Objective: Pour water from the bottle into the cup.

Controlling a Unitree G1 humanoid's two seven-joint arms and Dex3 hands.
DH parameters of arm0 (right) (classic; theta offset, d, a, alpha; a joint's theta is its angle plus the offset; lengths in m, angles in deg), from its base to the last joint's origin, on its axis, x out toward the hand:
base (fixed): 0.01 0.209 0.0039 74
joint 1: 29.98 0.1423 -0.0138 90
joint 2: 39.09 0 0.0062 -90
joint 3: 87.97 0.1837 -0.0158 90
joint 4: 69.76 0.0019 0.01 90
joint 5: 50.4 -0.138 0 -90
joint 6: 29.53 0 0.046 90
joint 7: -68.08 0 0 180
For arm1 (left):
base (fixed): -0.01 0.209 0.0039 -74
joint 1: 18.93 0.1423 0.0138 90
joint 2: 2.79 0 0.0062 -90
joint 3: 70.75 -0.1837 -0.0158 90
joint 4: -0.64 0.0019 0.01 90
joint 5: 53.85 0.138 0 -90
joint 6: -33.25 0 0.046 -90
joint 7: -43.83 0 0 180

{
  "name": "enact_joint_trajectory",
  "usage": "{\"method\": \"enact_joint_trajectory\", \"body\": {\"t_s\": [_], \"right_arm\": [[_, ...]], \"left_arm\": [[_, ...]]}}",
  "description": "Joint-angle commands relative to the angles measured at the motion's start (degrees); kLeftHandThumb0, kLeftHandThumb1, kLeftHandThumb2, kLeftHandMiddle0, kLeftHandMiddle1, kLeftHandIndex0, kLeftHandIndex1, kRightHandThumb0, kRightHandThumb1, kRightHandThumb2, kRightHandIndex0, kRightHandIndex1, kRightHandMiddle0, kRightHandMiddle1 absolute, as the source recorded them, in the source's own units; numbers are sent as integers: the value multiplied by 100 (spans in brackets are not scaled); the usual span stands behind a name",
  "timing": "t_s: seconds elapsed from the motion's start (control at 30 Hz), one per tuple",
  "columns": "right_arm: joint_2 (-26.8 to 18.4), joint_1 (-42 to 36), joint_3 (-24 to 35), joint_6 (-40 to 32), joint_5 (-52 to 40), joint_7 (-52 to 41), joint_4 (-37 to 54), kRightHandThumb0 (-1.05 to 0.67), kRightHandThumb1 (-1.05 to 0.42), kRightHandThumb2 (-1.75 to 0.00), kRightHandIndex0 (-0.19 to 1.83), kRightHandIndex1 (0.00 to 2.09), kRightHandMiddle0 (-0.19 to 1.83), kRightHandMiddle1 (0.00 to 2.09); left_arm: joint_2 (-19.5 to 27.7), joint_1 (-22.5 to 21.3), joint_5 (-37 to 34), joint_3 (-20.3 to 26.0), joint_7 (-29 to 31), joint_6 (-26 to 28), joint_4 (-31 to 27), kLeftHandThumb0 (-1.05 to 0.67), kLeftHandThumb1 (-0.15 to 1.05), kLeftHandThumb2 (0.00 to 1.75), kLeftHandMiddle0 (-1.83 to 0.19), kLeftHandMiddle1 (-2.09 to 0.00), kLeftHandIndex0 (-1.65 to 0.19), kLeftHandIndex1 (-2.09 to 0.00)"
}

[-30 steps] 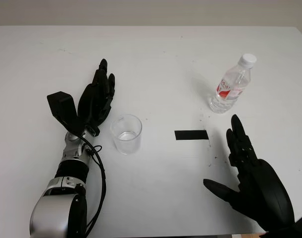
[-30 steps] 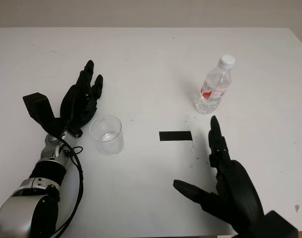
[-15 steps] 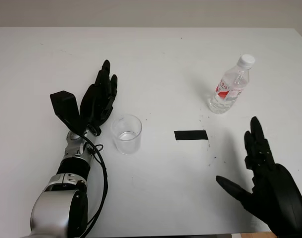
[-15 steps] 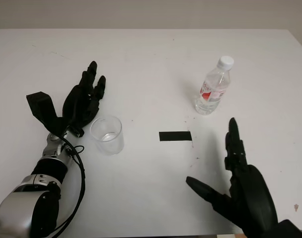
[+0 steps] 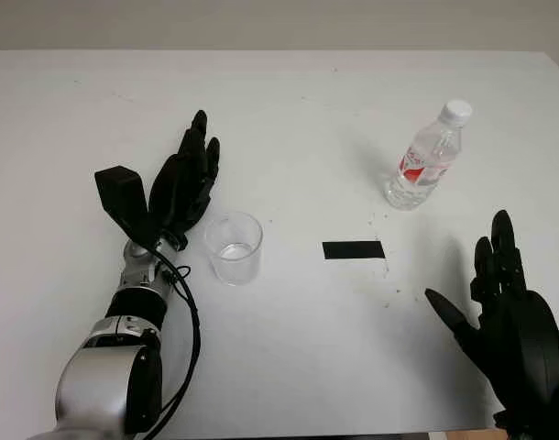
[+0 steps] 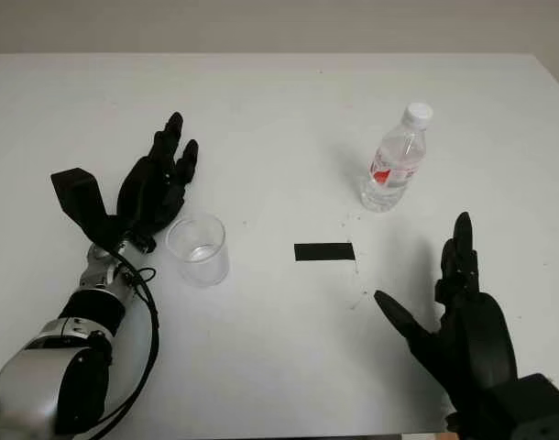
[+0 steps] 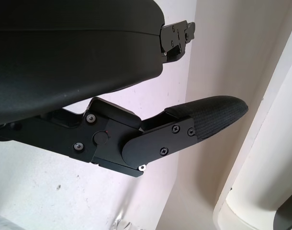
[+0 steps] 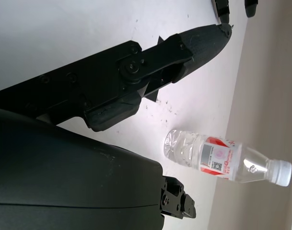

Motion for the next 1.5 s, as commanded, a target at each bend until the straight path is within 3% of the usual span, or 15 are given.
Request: {"method": "enact_joint_trajectory", "body": {"t_s": [0.0, 0.37, 0.73, 1.47], "right_arm": [[16, 198, 53, 66, 35, 62, -147, -95, -99, -6, -19, 0, -19, 0], [-295, 1528, 196, 78, -73, -161, -1137, -98, -95, -4, -19, 0, -19, 0], [-688, 2062, 293, -179, 256, -90, -1225, -100, -94, -5, -19, 0, -19, 0], [-1309, 3998, 451, 308, 659, 299, -4066, -99, -91, -4, -19, 0, -19, 0]], "left_arm": [[30, -167, -6, 25, 23, -5, 62, -87, 105, 77, 19, 0, 19, 0], [25, -102, 55, -9, -76, -15, 22, -87, 105, 78, 19, 0, 19, 0], [19, -67, 2, 10, 5, 10, 25, -86, 105, 79, 19, 0, 19, 0], [48, -99, 1, 27, 54, -22, 73, -86, 105, 78, 19, 0, 19, 0]]}}
